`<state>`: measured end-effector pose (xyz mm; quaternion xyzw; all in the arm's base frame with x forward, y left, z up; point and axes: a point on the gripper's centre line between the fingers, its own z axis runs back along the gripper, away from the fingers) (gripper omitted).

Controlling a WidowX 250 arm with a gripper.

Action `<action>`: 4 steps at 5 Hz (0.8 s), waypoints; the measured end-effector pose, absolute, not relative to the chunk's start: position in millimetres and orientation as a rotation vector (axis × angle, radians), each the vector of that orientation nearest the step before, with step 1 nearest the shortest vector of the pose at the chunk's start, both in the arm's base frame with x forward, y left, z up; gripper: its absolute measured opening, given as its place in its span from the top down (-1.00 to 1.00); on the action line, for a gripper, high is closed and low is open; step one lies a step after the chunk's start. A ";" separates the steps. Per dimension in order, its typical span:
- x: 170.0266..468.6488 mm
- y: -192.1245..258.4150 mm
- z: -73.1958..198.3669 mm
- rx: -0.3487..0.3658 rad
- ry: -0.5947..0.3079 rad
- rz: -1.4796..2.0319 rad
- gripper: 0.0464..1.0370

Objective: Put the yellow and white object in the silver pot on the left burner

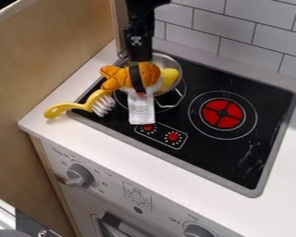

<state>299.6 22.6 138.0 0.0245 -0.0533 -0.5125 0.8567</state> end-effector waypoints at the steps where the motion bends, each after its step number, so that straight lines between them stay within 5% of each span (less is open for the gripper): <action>1: 290.3 21.1 149.1 0.050 -0.104 -1.031 -0.92; 2: 270.6 5.6 156.9 0.039 -0.206 -0.798 -0.92; 4: 256.5 -26.2 157.3 0.181 -0.191 -0.457 -0.92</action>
